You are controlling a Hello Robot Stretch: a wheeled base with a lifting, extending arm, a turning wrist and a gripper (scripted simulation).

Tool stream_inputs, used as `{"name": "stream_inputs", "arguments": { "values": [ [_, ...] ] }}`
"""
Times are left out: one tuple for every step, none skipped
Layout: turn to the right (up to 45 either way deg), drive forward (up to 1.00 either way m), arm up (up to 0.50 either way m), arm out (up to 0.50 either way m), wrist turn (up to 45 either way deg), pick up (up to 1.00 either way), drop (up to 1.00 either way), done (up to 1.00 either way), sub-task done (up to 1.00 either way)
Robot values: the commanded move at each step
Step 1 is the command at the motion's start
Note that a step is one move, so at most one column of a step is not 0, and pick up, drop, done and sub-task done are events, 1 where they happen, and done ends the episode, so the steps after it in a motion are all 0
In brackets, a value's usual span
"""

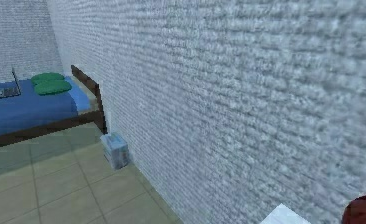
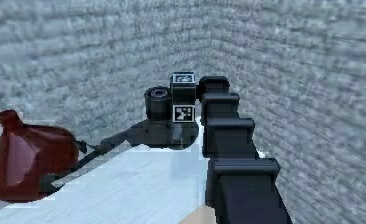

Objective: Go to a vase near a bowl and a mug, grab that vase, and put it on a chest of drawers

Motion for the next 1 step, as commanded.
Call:
{"name": "stream_inputs", "arguments": {
  "values": [
    [0.0,0.0,0.0,0.0,45.0,0.0,0.0,0.0,0.0]
  ]
}}
